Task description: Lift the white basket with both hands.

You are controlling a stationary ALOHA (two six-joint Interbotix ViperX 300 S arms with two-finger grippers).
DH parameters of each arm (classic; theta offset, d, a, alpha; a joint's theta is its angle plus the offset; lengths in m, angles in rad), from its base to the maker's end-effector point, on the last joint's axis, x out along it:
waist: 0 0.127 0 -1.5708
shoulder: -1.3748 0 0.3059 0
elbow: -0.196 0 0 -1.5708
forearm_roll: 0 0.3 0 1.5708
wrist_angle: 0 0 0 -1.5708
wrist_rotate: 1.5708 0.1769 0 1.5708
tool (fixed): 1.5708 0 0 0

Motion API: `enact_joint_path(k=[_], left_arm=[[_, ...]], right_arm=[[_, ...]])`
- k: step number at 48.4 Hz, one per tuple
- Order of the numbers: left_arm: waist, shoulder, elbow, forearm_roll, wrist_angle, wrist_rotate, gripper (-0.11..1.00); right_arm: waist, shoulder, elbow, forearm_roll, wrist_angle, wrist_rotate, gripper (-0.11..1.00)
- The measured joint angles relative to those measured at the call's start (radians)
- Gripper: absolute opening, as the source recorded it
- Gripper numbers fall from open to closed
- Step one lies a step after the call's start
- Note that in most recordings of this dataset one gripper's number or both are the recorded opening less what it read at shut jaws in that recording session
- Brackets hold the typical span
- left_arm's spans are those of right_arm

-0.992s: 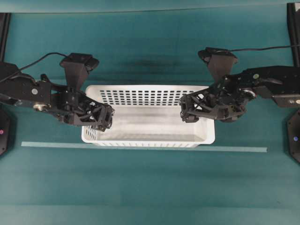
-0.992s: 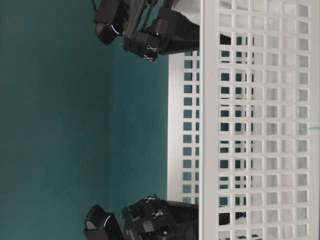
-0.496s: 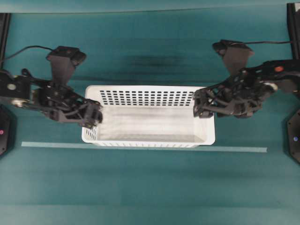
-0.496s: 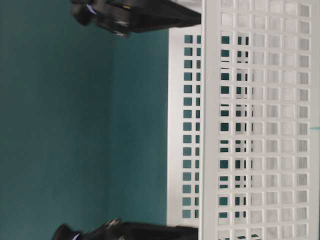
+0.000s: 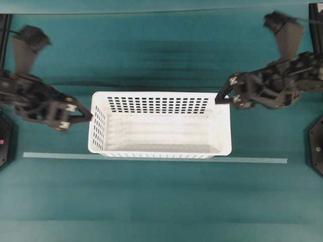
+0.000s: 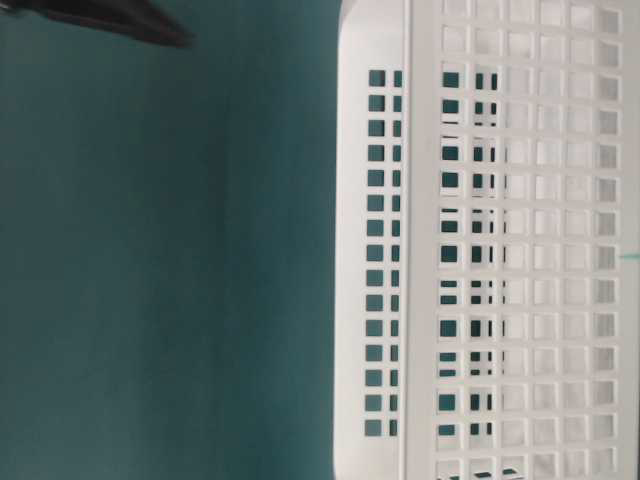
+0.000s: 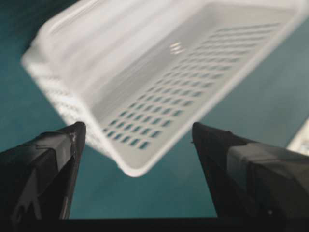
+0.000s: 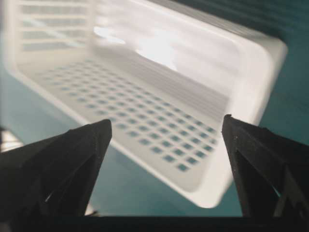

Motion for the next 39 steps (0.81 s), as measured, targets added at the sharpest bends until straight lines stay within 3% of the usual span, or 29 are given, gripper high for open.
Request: enact_joint_path(k=[6, 11, 18, 39], left_arm=[[-0.002, -0.080, 0.008, -0.002, -0.009, 0.032, 0.88], [-0.002, -0.133, 0.021, 0.000, -0.046, 0.046, 0.88], [-0.012, -0.195, 0.034, 0.000, -0.118, 0.101, 0.88], [-0.109, -0.229, 0.035, 0.000, -0.252, 0.354, 0.88]], right_arm=[[0.008, -0.055, 0.000, -0.005, -0.063, -0.077, 0.96], [0.038, -0.114, 0.015, -0.008, -0.181, -0.195, 0.95], [0.063, -0.184, 0.051, -0.009, -0.328, -0.299, 0.95], [0.092, -0.256, 0.074, -0.021, -0.419, -0.565, 0.95]])
